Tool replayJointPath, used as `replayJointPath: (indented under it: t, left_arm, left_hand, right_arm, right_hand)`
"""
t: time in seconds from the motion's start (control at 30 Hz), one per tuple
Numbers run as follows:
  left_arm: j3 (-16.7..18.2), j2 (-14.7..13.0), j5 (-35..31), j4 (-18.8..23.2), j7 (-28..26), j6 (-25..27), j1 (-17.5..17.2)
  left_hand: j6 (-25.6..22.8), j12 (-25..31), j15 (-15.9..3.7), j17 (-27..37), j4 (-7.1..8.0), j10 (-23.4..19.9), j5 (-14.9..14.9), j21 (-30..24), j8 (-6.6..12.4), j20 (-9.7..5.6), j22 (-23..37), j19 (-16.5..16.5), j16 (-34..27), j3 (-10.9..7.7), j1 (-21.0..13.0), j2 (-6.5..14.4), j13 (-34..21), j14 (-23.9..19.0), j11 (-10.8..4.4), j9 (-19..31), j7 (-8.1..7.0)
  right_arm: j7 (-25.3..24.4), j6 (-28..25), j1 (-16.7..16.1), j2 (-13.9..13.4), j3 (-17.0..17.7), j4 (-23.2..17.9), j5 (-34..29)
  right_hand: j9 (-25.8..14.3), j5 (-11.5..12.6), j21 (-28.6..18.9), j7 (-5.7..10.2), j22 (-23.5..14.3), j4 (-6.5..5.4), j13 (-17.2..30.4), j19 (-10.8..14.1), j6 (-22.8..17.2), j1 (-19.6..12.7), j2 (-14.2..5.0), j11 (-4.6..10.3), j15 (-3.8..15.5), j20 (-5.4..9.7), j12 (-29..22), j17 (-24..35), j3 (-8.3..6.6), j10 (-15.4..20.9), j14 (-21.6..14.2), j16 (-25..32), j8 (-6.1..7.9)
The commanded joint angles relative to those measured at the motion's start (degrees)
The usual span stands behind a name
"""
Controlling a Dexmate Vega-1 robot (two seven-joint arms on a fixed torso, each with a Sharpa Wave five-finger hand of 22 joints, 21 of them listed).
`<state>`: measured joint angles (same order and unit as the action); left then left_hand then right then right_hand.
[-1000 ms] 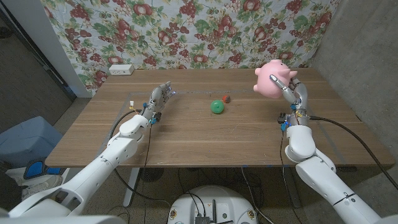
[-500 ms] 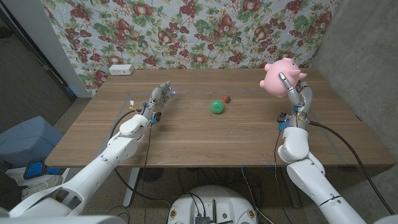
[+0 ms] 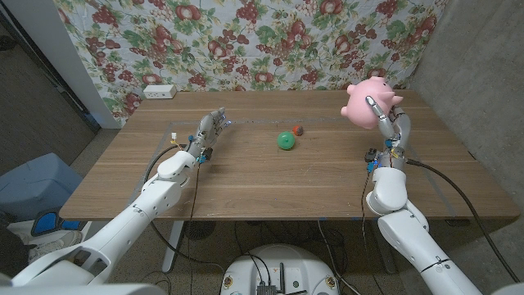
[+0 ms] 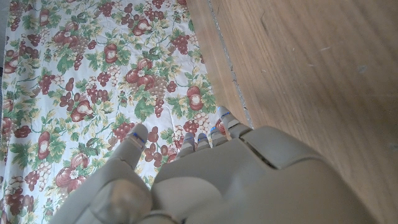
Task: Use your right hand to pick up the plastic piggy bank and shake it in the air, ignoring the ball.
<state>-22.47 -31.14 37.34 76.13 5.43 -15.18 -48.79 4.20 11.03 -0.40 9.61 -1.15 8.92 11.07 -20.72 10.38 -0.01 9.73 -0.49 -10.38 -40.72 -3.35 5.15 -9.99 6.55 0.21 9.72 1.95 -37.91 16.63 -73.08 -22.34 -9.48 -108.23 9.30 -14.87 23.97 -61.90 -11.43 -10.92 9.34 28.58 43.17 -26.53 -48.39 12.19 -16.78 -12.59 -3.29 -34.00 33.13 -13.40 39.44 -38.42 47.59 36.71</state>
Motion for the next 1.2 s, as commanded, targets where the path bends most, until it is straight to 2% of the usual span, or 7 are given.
replayJointPath:
  t: [0.03,0.2,0.43,0.8,1.2]
  left_arm:
    - [0.0,0.0,0.0,0.2,-0.1,0.1,-0.1]
    - [0.0,-0.1,0.0,0.5,-0.3,0.2,-0.2]
    - [-0.1,-0.3,-0.3,1.0,-0.7,0.5,-0.3]
    - [-0.2,-0.5,-0.6,2.1,-1.3,1.1,-0.6]
    - [-0.2,-0.6,-0.7,2.8,-1.8,1.3,-0.9]
  left_hand:
    - [-0.2,-0.2,0.08,0.0,-0.53,0.4,-0.2,0.1,-0.02,0.08,0.2,0.6,0.1,0.0,-0.4,3.5,-0.1,0.3,0.44,0.2,-0.06]
    - [-0.3,-0.2,0.03,0.0,-0.81,0.4,-0.3,0.2,-0.02,0.12,0.2,0.7,0.2,0.06,-0.5,3.5,-0.2,0.4,0.43,0.2,-0.19]
    - [-0.2,-0.2,0.13,0.0,-1.18,0.5,-0.4,0.4,-0.03,0.11,0.2,0.7,0.2,0.12,-0.7,3.4,-0.2,0.5,0.45,0.2,-0.19]
    - [-0.4,-0.2,0.11,0.0,-1.69,0.5,-0.4,0.7,0.0,0.14,0.2,0.8,0.2,0.18,-1.0,3.5,-0.2,0.5,0.42,0.2,-0.16]
    - [-0.4,-0.2,0.04,0.0,-2.03,0.6,-0.5,1.0,0.0,0.13,0.2,0.9,0.1,0.27,-1.2,3.6,-0.2,0.5,0.37,0.2,-0.19]
  right_arm:
    - [7.3,-6.2,-0.6,-7.2,0.2,-3.6,1.1]
    - [14.4,-10.4,-0.1,-13.5,0.1,-5.5,2.7]
    - [19.7,-14.8,0.2,-19.0,0.1,-7.9,4.9]
    - [21.0,-16.3,0.5,-21.4,-0.1,-8.3,6.4]
    - [20.9,-16.7,1.5,-22.0,-0.7,-7.7,7.4]
  right_hand:
    - [-12.3,14.4,-0.6,5.24,0.0,-0.76,16.3,-5.6,-28.8,-10.4,-14.81,17.96,24.73,4.84,-6.8,36.7,-15.25,22.0,-19.4,16.2,0.43]
    - [-12.4,14.3,-0.7,5.28,0.0,-0.77,16.4,-6.1,-28.7,-10.3,-14.79,17.8,24.68,4.6,-6.8,36.7,-15.25,21.7,-19.2,16.0,0.41]
    - [-12.4,14.1,-0.9,5.19,0.0,-0.85,16.3,-6.7,-28.5,-10.1,-14.92,17.62,24.65,4.0,-6.6,36.6,-15.23,21.6,-18.9,15.7,0.29]
    - [-12.5,13.9,-1.3,5.02,0.0,-0.87,16.1,-7.0,-28.4,-9.8,-15.16,17.5,24.71,3.63,-6.4,36.6,-15.34,21.5,-18.9,15.4,0.18]
    - [-12.5,13.8,-1.8,5.06,0.1,-0.79,16.2,-7.4,-28.4,-9.7,-15.27,17.43,24.72,3.49,-6.4,36.6,-15.52,21.5,-18.9,15.1,0.13]
